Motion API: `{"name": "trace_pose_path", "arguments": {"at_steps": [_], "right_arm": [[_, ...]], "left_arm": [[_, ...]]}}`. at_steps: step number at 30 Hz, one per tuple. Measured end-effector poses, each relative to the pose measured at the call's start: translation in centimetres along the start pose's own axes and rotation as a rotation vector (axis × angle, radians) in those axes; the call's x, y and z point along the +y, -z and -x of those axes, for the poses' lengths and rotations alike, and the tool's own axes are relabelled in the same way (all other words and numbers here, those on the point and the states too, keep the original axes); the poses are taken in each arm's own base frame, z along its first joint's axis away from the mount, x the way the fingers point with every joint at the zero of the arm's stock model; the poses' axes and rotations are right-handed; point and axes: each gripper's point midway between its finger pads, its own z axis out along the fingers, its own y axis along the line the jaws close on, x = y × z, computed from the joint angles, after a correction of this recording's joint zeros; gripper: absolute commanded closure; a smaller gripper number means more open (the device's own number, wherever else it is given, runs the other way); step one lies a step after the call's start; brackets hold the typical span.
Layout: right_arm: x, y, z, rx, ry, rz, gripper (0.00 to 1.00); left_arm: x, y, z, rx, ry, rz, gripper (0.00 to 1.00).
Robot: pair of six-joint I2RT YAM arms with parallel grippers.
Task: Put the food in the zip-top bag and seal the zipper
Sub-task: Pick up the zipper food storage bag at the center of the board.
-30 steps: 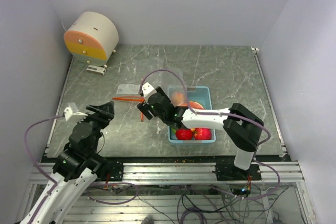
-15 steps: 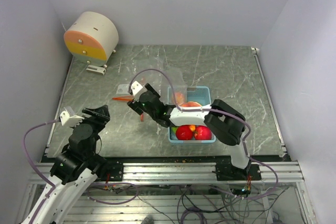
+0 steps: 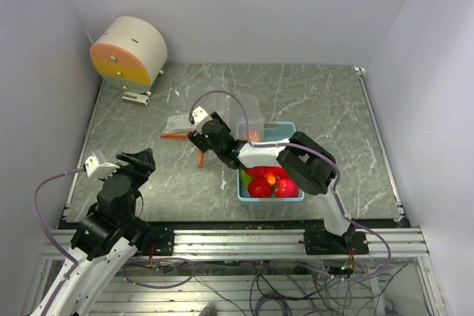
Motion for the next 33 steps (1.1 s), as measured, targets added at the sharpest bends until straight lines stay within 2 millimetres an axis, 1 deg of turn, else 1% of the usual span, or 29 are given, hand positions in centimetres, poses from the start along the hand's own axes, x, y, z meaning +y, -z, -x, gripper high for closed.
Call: {"name": "trace_pose_path", "arguments": {"at_steps": [6, 7, 8, 9, 13, 15, 16, 17, 19, 21, 22, 24, 27, 30, 33], "right_arm": [[-1.2, -0.8, -0.4, -0.009, -0.046, -0.033, 0.65], [-1.3, -0.9, -0.5, -0.007, -0.054, -0.041, 0.74], [-1.6, -1.0, -0.6, -0.008, -0.065, -0.05, 0.85], [-1.8, -1.1, -0.7, -0.009, -0.077, -0.059, 0.99], [-2.5, -1.2, -0.6, -0.019, -0.136, -0.093, 1.0], [-2.8, -0.8, -0.6, -0.023, -0.168, -0.1, 1.0], [-2.8, -0.3, -0.7, -0.022, -0.194, -0.096, 1.0], [-3.0, 0.0, -0.7, -0.022, -0.208, -0.096, 1.0], [-3.2, 1.3, -0.1, -0.034, -0.27, -0.079, 1.0], [-3.5, 2.8, 1.5, -0.062, -0.349, -0.054, 1.0], [-3.7, 3.5, 2.4, -0.081, -0.388, -0.042, 1.0], [-4.1, 5.3, 4.8, -0.138, -0.497, 0.0, 1.0], [-4.1, 7.2, 6.9, -0.191, -0.627, 0.069, 1.0], [-3.2, 8.1, 7.1, -0.192, -0.731, 0.144, 1.0], [-1.8, 8.5, 5.8, -0.152, -0.783, 0.203, 1.0]], "left_arm": [[0.0, 0.0, 0.0, 0.0, -0.002, -0.002, 0.25], [0.0, 0.0, 0.0, -0.001, -0.002, -0.002, 0.25], [0.0, 0.0, 0.0, -0.001, -0.003, -0.002, 0.25], [0.0, 0.1, 0.1, -0.002, -0.005, -0.003, 0.25], [0.0, 0.1, 0.1, -0.001, -0.011, -0.005, 0.24], [0.0, 0.1, 0.0, 0.001, -0.015, -0.007, 0.23], [0.0, 0.1, 0.0, 0.004, -0.016, -0.009, 0.21], [-0.1, 0.1, -0.1, 0.006, -0.018, -0.011, 0.18], [-0.2, 0.1, -0.2, 0.014, -0.022, -0.018, 0.08], [-0.5, 0.1, -0.4, 0.023, -0.026, -0.034, 0.0], [-0.6, 0.1, -0.6, 0.028, -0.029, -0.042, 0.0], [-0.9, -0.1, -1.0, 0.041, -0.029, -0.06, 0.0], [-1.4, -0.7, -2.3, 0.072, -0.038, -0.082, 0.0], [-1.8, -1.6, -4.1, 0.112, -0.041, -0.114, 0.05], [-2.0, -2.5, -6.5, 0.158, -0.037, -0.152, 0.12]]}}
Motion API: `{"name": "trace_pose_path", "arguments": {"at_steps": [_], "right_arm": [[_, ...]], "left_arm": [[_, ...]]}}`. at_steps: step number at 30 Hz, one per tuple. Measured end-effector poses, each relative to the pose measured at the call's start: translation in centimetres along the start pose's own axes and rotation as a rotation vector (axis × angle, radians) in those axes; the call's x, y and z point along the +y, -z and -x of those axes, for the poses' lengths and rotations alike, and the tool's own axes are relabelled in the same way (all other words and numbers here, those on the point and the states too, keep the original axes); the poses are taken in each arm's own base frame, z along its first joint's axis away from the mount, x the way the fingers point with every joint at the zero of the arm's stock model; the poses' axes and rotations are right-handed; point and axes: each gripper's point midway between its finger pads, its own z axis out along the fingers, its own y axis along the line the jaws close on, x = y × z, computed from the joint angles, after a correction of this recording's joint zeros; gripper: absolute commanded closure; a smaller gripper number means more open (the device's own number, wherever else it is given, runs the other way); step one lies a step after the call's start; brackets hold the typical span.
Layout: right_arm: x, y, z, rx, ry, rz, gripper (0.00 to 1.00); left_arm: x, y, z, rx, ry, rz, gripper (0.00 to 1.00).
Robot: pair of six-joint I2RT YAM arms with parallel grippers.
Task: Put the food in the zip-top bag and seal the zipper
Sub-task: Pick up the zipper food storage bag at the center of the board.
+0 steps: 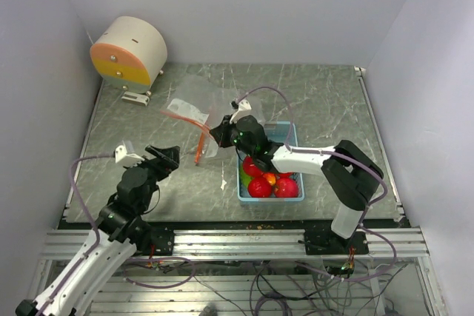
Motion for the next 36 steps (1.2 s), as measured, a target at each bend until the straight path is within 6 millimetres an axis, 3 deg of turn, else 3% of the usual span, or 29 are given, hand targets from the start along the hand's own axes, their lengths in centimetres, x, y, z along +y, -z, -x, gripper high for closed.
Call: {"name": "trace_pose_path", "arguments": {"at_steps": [6, 11, 18, 28, 36], "right_arm": [[0.7, 1.2, -1.9, 0.059, -0.062, 0.043, 1.0], [2.0, 2.3, -0.6, 0.039, -0.092, 0.087, 1.0], [3.2, 3.4, 0.5, 0.02, -0.117, 0.13, 1.0], [3.3, 3.9, 0.2, 0.032, -0.116, 0.139, 1.0], [3.5, 4.1, 0.4, 0.031, -0.12, 0.147, 1.0]], "left_arm": [[-1.9, -2.4, -1.6, 0.029, 0.017, -0.07, 0.23], [-3.1, -4.6, -3.0, 0.054, 0.03, -0.101, 0.3], [-2.3, -6.6, -6.7, 0.123, 0.05, -0.123, 0.3], [-7.7, -6.3, -3.8, 0.029, 0.135, -0.347, 0.24], [-7.7, -6.3, -3.8, 0.02, 0.135, -0.359, 0.3]]}}
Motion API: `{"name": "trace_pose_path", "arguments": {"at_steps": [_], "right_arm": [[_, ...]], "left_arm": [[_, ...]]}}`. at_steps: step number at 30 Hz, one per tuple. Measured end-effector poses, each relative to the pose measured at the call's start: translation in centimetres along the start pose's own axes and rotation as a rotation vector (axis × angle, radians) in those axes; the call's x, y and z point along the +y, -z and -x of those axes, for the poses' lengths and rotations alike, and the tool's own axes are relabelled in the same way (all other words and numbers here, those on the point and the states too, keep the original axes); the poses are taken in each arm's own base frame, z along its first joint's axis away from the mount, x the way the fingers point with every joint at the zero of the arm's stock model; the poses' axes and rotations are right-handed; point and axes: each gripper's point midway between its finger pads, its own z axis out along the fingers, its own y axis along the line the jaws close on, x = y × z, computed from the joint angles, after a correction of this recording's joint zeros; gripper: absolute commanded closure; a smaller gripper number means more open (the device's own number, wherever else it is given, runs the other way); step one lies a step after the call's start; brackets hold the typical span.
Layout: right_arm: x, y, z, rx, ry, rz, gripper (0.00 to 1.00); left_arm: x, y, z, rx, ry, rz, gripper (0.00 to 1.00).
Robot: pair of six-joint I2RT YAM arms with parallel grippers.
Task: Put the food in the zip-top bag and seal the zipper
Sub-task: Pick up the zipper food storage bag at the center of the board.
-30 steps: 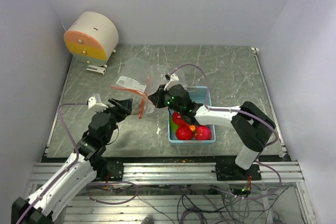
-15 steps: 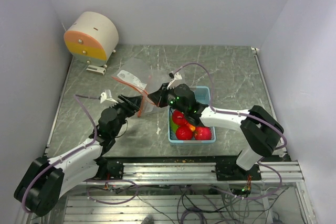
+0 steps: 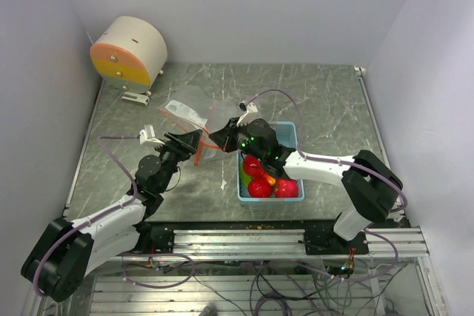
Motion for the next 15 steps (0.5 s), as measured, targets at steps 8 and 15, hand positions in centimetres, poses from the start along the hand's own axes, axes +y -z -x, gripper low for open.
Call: {"name": "trace_pose_path", "arguments": {"at_steps": [8, 15], "right_arm": [[0.6, 0.4, 0.7, -0.012, -0.005, 0.01, 1.0], [1.1, 0.7, 1.2, -0.018, -0.008, 0.026, 1.0]], "left_arm": [[1.7, 0.7, -1.1, 0.024, -0.009, 0.032, 0.32], [2.2, 0.6, -1.4, 0.031, -0.027, 0.044, 0.35]]}}
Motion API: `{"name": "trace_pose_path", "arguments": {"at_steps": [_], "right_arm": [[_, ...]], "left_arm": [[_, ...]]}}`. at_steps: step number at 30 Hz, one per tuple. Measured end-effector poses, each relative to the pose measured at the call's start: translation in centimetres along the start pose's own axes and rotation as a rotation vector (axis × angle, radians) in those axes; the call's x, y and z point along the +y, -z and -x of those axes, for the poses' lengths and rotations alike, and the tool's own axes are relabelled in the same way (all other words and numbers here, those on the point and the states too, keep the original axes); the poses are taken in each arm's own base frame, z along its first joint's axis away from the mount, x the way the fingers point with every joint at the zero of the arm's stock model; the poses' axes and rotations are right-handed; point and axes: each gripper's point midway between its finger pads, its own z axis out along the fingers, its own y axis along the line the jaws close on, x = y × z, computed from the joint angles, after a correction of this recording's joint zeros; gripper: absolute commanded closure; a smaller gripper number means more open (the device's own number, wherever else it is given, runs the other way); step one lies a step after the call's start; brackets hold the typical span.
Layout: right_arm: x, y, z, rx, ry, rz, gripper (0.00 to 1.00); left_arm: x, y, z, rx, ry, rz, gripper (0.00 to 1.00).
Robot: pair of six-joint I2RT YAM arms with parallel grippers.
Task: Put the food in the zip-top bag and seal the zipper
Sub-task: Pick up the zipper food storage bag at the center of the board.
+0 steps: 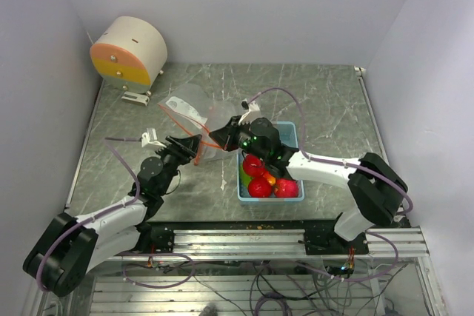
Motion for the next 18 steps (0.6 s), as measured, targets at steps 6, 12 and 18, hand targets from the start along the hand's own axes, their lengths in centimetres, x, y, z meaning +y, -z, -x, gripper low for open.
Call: {"name": "trace_pose_path", "arguments": {"at_steps": [6, 12, 18], "right_arm": [[0.8, 0.4, 0.2, -0.002, -0.003, 0.02, 1.0], [1.0, 1.4, -0.3, 0.009, -0.006, 0.026, 1.0], [0.7, 2.2, -0.4, 0.014, -0.006, 0.01, 1.0]], "left_arm": [[0.7, -0.7, -0.7, 0.013, -0.011, 0.019, 0.39], [0.3, -1.4, -0.6, 0.003, -0.011, 0.008, 0.65], [-0.5, -2.0, 0.0, -0.013, -0.022, -0.01, 0.93]]}}
